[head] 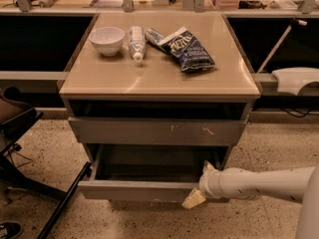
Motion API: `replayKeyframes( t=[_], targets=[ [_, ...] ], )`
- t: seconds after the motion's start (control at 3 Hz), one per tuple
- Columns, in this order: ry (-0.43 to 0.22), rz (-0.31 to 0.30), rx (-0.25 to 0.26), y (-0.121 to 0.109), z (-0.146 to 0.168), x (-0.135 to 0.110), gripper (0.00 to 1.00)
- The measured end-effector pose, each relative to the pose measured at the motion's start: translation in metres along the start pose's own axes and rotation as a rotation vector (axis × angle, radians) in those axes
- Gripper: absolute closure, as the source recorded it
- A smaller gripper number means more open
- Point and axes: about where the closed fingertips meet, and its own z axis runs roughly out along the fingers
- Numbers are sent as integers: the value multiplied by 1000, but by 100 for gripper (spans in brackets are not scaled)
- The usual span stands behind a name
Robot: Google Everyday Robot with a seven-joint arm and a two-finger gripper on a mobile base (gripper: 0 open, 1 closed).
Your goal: Open middle drawer
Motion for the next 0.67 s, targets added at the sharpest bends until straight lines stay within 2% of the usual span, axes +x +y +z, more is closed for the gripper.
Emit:
replayKeyframes(
  t=[0.33, 0.67],
  targets=[
    [24, 5, -7, 11, 12, 6, 0],
    [23, 3, -7, 11, 13, 5, 19]
  ],
)
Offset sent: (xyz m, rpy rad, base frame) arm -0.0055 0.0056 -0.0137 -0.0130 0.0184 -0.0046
